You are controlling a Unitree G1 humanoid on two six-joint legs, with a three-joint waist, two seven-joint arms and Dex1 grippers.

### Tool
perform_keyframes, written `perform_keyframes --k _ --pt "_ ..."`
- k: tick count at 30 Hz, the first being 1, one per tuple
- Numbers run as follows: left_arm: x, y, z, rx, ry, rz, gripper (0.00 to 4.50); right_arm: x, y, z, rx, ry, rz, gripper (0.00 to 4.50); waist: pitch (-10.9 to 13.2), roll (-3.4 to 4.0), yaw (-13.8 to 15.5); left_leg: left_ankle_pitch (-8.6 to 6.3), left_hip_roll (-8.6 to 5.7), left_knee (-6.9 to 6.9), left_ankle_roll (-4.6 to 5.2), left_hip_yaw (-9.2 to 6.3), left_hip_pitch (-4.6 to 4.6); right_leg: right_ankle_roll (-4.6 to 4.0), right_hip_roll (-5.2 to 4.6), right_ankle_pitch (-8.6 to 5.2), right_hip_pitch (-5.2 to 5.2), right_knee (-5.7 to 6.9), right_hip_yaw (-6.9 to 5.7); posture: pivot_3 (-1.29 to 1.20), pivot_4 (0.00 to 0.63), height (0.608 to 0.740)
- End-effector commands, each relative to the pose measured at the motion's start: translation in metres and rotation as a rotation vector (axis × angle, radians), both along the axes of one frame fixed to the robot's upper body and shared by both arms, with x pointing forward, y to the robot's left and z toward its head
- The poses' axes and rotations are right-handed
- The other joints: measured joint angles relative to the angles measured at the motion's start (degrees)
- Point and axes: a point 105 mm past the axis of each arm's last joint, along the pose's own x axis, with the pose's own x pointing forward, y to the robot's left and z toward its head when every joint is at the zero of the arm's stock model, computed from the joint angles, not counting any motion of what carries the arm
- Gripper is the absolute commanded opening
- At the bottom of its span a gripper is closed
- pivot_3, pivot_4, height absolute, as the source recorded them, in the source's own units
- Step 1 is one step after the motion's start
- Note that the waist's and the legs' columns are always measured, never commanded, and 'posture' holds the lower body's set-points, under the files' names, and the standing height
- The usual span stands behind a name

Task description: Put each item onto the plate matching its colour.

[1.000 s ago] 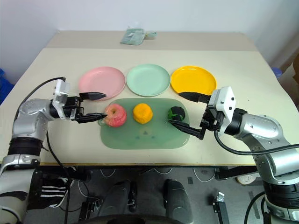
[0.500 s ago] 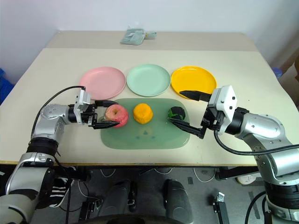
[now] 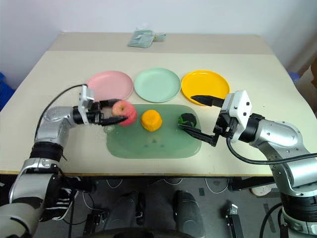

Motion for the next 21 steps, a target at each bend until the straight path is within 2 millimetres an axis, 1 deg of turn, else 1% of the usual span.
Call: perform_keyframes --k 1,3,6,8,9,14,18,20,21 --pt "0.026 0.024 0.033 -0.059 -0.122 0.238 3.37 0.016 -0.002 0.021 0.056 -0.110 -0.088 4.50 0.00 0.00 -0.13 0.00 0.00 0.00 0.00 0.01 0.02 0.00 0.01 0.00 0.00 0.00 0.00 0.00 0.150 0.740" --pt "0.039 0.033 0.040 -0.066 -0.157 0.357 3.37 0.024 0.001 0.025 0.082 -0.117 -0.108 4.50 0.00 0.00 -0.15 0.00 0.01 0.00 0.00 0.01 0.03 0.01 0.02 0.01 0.00 0.03 0.00 0.00 0.150 0.740" --pt "0.054 0.043 0.040 -0.060 -0.153 0.491 3.37 0.038 0.004 0.029 0.117 -0.150 -0.166 4.50 0.00 0.00 -0.06 0.00 0.01 -0.02 0.00 0.02 0.02 0.02 0.04 0.01 -0.01 0.04 0.00 0.00 0.150 0.740" --pt "0.062 0.049 0.038 -0.041 -0.158 0.575 3.37 0.049 0.009 0.037 0.174 -0.177 -0.216 4.50 0.00 -0.01 -0.05 0.00 0.00 -0.03 0.01 0.05 0.00 0.03 0.03 0.02 -0.02 0.03 -0.01 0.00 0.150 0.740" --pt "0.065 0.051 0.037 -0.036 -0.167 0.610 3.37 0.051 0.012 0.039 0.182 -0.183 -0.219 4.50 0.00 0.00 -0.06 0.00 0.00 -0.03 0.01 0.07 -0.01 0.04 0.03 0.02 -0.02 0.02 -0.01 0.00 0.150 0.740" --pt "0.074 0.058 0.029 -0.015 -0.153 0.704 3.37 0.046 0.018 0.038 0.171 -0.179 -0.175 4.50 0.00 -0.02 0.11 0.00 0.00 -0.03 0.01 0.07 -0.07 0.05 0.01 0.03 -0.05 0.01 -0.04 0.00 0.150 0.740" --pt "0.076 0.060 0.023 0.010 -0.154 0.735 3.37 0.039 0.018 0.037 0.159 -0.172 -0.152 4.50 0.00 -0.02 -0.04 -0.01 -0.01 -0.03 0.01 0.08 -0.07 0.07 0.01 0.04 -0.05 0.00 -0.03 0.00 0.150 0.740" --pt "0.077 0.061 0.018 0.003 -0.116 0.741 3.37 0.037 0.017 0.036 0.155 -0.170 -0.150 4.50 0.00 -0.02 -0.05 -0.01 0.00 -0.03 0.01 0.08 -0.06 0.07 0.01 0.04 -0.06 0.02 -0.03 0.00 0.150 0.740" --pt "0.076 0.058 0.015 -0.021 -0.069 0.699 3.87 0.037 0.016 0.036 0.153 -0.169 -0.152 4.50 0.00 -0.02 -0.05 -0.01 0.00 -0.03 0.01 0.08 -0.05 0.07 0.01 0.04 -0.06 0.02 -0.03 0.00 0.150 0.740"
